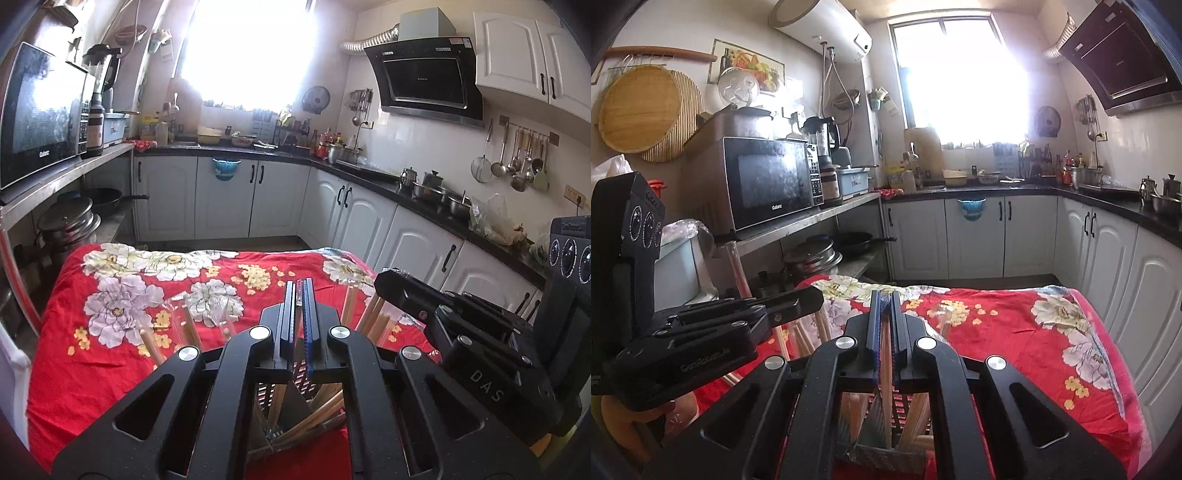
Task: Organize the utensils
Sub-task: 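Open the left tool while the right tool opens, releasing chopsticks into the caddy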
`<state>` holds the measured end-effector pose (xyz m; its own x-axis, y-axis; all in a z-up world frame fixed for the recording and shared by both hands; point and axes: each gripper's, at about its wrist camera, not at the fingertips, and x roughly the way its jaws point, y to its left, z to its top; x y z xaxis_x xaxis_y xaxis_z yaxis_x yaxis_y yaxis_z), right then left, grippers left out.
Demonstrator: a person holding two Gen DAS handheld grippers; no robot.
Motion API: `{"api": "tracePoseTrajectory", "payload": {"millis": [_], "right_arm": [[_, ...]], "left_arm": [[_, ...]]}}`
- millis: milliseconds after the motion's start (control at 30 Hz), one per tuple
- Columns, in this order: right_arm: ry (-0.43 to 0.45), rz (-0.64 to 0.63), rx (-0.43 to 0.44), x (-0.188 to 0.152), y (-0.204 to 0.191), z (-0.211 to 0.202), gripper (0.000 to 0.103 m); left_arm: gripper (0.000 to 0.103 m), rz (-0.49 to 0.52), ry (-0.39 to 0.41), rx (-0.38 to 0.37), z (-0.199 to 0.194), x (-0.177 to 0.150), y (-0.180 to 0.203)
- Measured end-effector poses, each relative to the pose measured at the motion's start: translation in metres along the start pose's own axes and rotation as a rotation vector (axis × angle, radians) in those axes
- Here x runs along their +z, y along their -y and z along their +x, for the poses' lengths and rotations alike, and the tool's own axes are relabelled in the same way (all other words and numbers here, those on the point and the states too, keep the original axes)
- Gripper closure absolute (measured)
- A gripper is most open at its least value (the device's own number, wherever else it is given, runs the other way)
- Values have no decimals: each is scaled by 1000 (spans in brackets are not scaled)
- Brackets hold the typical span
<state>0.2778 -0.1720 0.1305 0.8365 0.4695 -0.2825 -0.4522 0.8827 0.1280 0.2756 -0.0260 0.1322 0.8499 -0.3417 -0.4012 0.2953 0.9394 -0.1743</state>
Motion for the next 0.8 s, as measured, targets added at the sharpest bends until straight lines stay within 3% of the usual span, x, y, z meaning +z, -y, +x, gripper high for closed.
{"api": "tracePoseTrajectory", "payload": {"millis": [533,667,800], "right_arm": [[-77,25,-17,-16,3,-6,98],[-96,38,-25,-19,6,-11,97],[-110,48,-33,-21,7,-17,89]], "left_arm": [[101,-3,-38,12,-6,-10,-1],[92,-6,-58,19,-12,-14,-2],[86,-9,-66,29,-17,-18,-2]]}}
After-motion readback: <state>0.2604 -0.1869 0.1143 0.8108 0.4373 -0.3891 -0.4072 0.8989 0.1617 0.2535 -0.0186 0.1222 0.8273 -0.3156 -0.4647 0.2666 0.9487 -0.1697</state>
